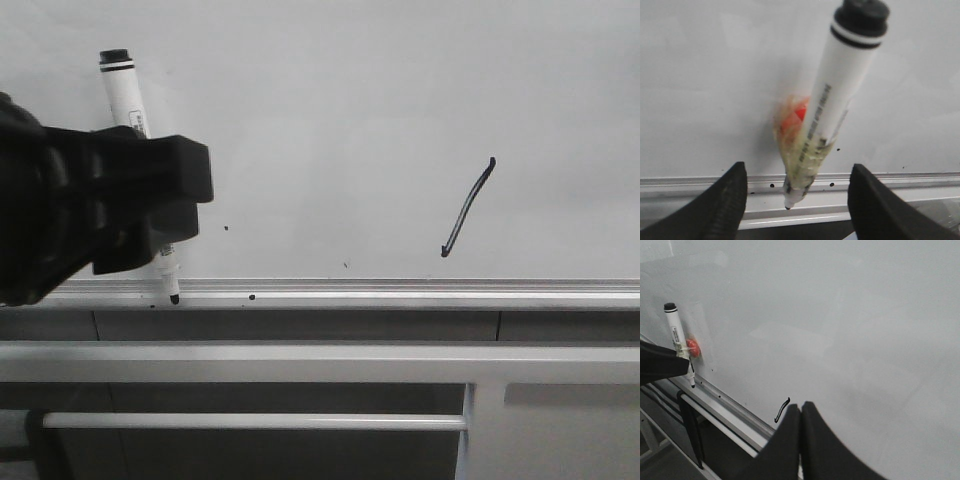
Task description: Write number 1 on whiteboard
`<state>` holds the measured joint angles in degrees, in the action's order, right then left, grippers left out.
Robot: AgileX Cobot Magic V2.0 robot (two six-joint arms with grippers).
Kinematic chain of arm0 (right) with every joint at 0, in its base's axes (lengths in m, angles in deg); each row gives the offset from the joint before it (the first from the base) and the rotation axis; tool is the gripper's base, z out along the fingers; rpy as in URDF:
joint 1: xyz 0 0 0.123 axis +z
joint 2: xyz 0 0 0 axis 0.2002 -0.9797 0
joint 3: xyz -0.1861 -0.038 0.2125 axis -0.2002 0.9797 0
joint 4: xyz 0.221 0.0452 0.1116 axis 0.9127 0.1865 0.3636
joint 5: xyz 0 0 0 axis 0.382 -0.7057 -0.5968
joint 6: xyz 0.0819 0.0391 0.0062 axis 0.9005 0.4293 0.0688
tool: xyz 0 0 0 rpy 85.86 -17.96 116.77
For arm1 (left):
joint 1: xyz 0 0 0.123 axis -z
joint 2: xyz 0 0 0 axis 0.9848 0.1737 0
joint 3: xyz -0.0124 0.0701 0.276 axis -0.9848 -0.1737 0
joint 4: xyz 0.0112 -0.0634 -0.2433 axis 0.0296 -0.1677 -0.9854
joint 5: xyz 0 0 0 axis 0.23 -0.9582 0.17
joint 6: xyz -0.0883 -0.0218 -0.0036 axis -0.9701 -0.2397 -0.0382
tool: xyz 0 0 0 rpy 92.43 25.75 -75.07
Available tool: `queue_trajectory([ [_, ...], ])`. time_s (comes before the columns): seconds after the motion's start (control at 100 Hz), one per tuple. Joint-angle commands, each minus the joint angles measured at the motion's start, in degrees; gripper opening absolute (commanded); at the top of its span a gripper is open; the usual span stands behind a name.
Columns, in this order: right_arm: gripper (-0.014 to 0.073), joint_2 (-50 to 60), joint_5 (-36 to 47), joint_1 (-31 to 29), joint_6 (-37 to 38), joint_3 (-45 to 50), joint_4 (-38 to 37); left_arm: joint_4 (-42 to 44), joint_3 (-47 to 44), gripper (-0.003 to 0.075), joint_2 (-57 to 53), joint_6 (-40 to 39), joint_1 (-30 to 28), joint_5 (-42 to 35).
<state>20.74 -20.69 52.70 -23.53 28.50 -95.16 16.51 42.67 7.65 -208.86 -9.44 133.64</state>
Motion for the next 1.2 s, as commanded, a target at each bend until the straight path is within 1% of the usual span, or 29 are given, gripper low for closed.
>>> queue_trajectory([
  [0.0, -0.0064, -0.3, 2.1, -0.2, 0.0, -1.5, -3.0, 2.8, 0.1, 0.0410, -2.8, 0.2, 0.4, 3.2],
  [0.08, -0.0064, -0.3, 2.1, -0.2, 0.0, -1.5, -3.0, 2.8, -0.8, 0.0402, -4.6, 0.2, 0.8, 1.2],
  [0.13, -0.0064, -0.3, 2.1, -0.2, 0.0, -1.5, -3.0, 2.8, -1.5, 0.0373, -5.8, 0.2, 1.5, 0.7],
  [0.15, -0.0064, -0.3, 2.1, -0.2, 0.0, -1.5, -3.0, 2.8, -1.8, 0.0349, -6.3, 0.2, 2.0, 0.7],
  [0.18, -0.0064, -0.3, 2.1, -0.2, 0.0, -1.5, -3.0, 2.8, -2.2, 0.0304, -7.0, 0.3, 2.6, 0.8],
  [0.21, -0.0064, -0.3, 2.1, -0.2, 0.0, -1.5, -3.0, 2.8, -2.8, 0.0227, -7.7, 0.8, 3.2, 1.0],
  [0.23, -0.0064, -0.3, 2.1, -0.2, 0.0, -1.5, -3.0, 2.8, -3.2, 0.0192, -8.3, 1.4, 3.7, 1.3],
  [0.26, -0.0064, -0.3, 2.0, -0.2, 0.0, -1.5, -3.0, 2.8, -3.8, 0.0096, -9.0, 2.1, 4.3, 1.8],
  [0.28, -0.0064, -0.3, 2.0, -0.2, 0.0, -1.5, -3.0, 2.8, -4.3, 0.0056, -9.6, 2.5, 4.7, 2.3],
  [0.3, -0.0064, -0.3, 1.9, -0.2, 0.0, -1.5, -3.0, 2.8, -4.7, -0.0023, -10.2, 2.7, 5.1, 2.8],
  [0.46, -0.0064, -0.3, 2.0, -0.2, 0.0, -1.5, -3.0, 2.8, -7.8, -0.0020, -14.8, 3.7, 6.8, 4.7],
  [0.54, -0.0063, -0.2, 4.0, -0.2, 0.0, -1.5, -3.3, 2.8, -9.3, -0.0020, -17.2, 7.7, 7.5, 5.0],
  [0.67, -0.0063, 1.0, 12.0, -0.2, 0.0, 0.3, -4.7, 2.8, -10.7, -0.0020, -20.9, 10.0, 7.8, 5.3],
  [0.74, -0.0063, 1.5, 14.6, -0.2, 0.0, 2.5, -4.6, 2.8, -11.5, -0.0020, -23.0, 12.0, 7.8, 5.3],
  [0.8, -0.0063, 1.9, 15.4, -0.2, 1.5, 4.9, -4.2, 2.8, -12.2, -0.0020, -24.8, 12.9, 7.8, 5.3],
  [0.85, -0.0063, 1.9, 16.6, -0.2, 4.5, 6.9, -4.2, 2.8, -12.3, -0.0020, -26.5, 14.0, 7.8, 5.3],
  [0.92, -0.0063, 1.9, 20.3, -0.2, 6.6, 9.9, -4.2, 2.8, -12.3, -0.0020, -29.1, 18.2, 7.8, 5.1],
  [0.98, -0.0063, 1.9, 25.4, -0.2, 6.7, 12.4, -4.4, 2.8, -12.3, -0.0020, -31.1, 21.5, 7.8, 5.1],
  [1.08, -0.0063, 1.9, 32.9, -0.2, 6.7, 16.6, -7.2, 2.8, -12.3, -0.0020, -34.3, 24.6, 7.8, 5.2],
  [1.19, -0.0063, 1.9, 36.1, -0.2, 6.7, 19.0, -8.0, 2.8, -12.3, -0.0020, -37.0, 28.5, 7.8, 5.2],
])
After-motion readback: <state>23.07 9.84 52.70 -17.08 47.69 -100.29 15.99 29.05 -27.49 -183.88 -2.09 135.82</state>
